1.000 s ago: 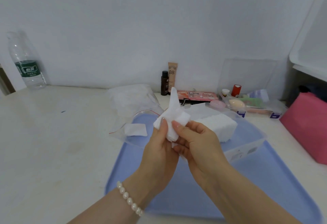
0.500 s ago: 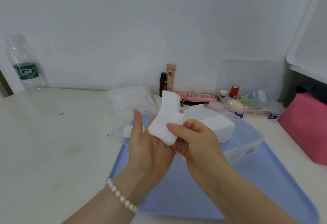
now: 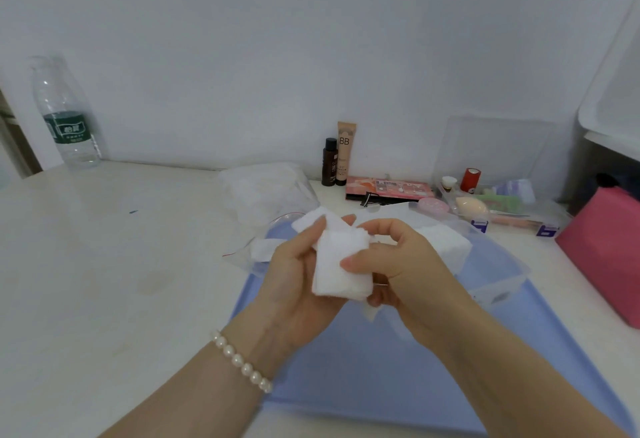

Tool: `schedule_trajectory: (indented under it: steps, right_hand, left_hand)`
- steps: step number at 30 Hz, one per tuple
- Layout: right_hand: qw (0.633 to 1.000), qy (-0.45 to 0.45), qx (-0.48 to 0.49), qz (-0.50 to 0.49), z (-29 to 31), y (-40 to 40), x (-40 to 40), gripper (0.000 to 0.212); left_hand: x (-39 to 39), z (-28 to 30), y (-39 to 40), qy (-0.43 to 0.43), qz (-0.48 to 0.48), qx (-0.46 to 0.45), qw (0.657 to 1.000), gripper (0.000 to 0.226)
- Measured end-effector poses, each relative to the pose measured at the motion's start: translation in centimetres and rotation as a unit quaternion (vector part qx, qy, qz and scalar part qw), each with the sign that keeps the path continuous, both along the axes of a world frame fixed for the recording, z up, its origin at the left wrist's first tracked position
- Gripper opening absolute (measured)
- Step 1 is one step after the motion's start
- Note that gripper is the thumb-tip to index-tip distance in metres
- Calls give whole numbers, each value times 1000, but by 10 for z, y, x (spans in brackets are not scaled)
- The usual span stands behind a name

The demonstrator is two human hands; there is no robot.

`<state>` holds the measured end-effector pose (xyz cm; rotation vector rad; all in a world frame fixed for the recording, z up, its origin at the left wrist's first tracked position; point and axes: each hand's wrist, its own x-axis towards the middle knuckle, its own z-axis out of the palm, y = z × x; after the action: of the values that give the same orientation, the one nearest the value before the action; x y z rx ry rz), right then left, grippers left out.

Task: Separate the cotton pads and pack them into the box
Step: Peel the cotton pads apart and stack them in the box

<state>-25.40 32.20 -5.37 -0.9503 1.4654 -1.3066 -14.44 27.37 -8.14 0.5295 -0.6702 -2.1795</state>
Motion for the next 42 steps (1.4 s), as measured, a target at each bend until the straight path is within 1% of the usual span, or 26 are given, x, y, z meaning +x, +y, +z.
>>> schedule_trajectory:
  steps: [3,8,11,13,14,16,17,18,19,22,26,29,32,34,37,39,42]
  right_hand:
    - [997,78,2,0,2,0,-2,37]
    - [990,139,-28,15,6,2,-7,29]
    - [992,117,-26,29,15,2,-18,22]
    - [994,97,-39,24,23,2,-31,16]
    - [996,68,-55,19,27,3,-38,15]
    - [995,-29,-90,24,36,5,-48,17]
    - [992,-72,-101,37,39,6,-51,22]
    - [989,-96,-102,51,41,8,-51,27]
    - [988,-100,-96,61,40,8,-50,29]
    - [993,-62,-71,65,29,5,-40,29]
    - [998,-35,-48,17,14,-4,-31,26]
    - [999,-7,-46,-22,6,-8,-30,29]
    - [997,-8,-57,-51,6,-9,-30,22]
    - [997,-25,-58,-40,9,-8,-32,24]
    - [998,-45,-40,20,12,-3,-30,30]
    - [998,-50,-20,38,9,-3,-25,21]
    - [999,-25,1,23,0,-7,-21,11]
  left_hand:
    - [-2,-3,-1,7,-10,28,1000,36]
    - [-1,-5,-6,36,8,64,997,42]
    - [-2,-8,-10,42,26,63,997,46]
    - [-3,-9,-11,36,21,50,998,44]
    - [-3,-11,-11,29,11,43,999,41]
    - [-4,-13,-10,8,-19,21,1000,35]
    - [-4,-15,-9,-9,-38,5,999,34]
    - [-4,-15,-8,-23,-60,-15,998,35]
    - [-5,-16,-7,-32,-82,-39,995,37]
    - [-6,-16,-4,-17,-142,-94,985,47]
    - [-7,-16,-3,-1,-172,-110,979,45]
    - [-8,-18,-4,-10,-163,-109,981,41]
    - [-8,-20,-6,-33,-142,-89,985,39]
    - [-6,-19,-8,-35,-131,-87,987,38]
    - [-4,-14,-10,-39,-110,-104,988,39]
    - [-3,-13,-13,-56,-93,-104,989,45]
    - [-3,-13,-14,-81,-79,-84,990,41]
